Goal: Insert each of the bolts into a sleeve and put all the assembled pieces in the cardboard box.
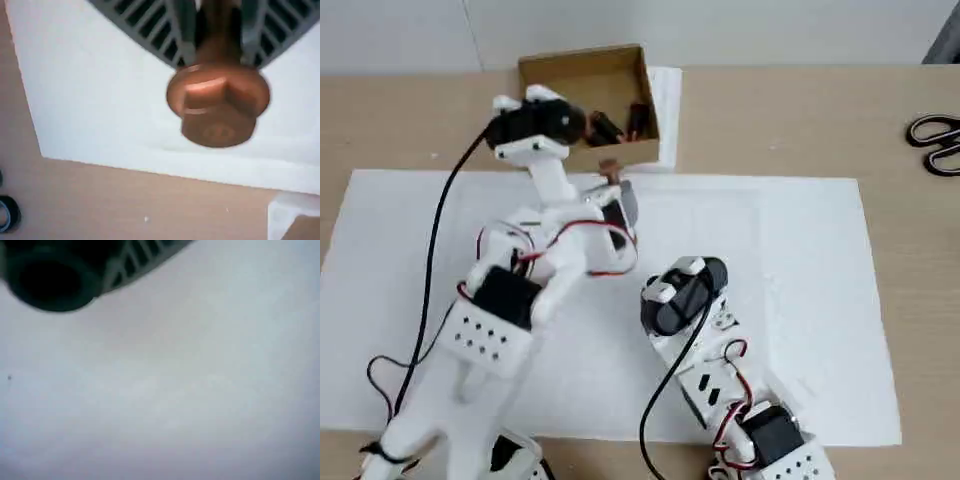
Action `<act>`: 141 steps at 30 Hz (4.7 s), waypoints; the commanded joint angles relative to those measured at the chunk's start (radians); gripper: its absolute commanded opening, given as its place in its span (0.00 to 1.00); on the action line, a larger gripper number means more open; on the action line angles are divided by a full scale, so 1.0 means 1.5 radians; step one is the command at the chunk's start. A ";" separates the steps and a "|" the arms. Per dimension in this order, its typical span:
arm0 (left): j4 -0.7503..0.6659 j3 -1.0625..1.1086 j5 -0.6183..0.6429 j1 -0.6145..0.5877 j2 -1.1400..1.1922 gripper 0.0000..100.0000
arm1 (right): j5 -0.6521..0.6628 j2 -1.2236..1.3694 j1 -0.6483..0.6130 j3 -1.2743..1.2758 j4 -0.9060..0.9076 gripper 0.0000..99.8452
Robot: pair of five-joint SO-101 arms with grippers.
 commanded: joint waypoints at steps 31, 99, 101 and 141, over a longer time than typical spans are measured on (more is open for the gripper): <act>-0.104 0.164 0.035 0.084 -0.060 0.01 | 0.006 -0.008 -0.002 -0.004 -0.019 0.00; -0.029 0.250 -0.088 -0.059 -0.154 0.21 | -0.084 -0.002 0.058 -0.050 -0.011 0.00; -0.026 0.221 -0.088 -0.080 -0.105 0.21 | -0.088 -0.002 0.065 -0.054 0.011 0.00; 0.126 0.226 -0.087 -0.225 -0.031 0.01 | -0.170 0.917 0.202 -0.781 -0.087 0.00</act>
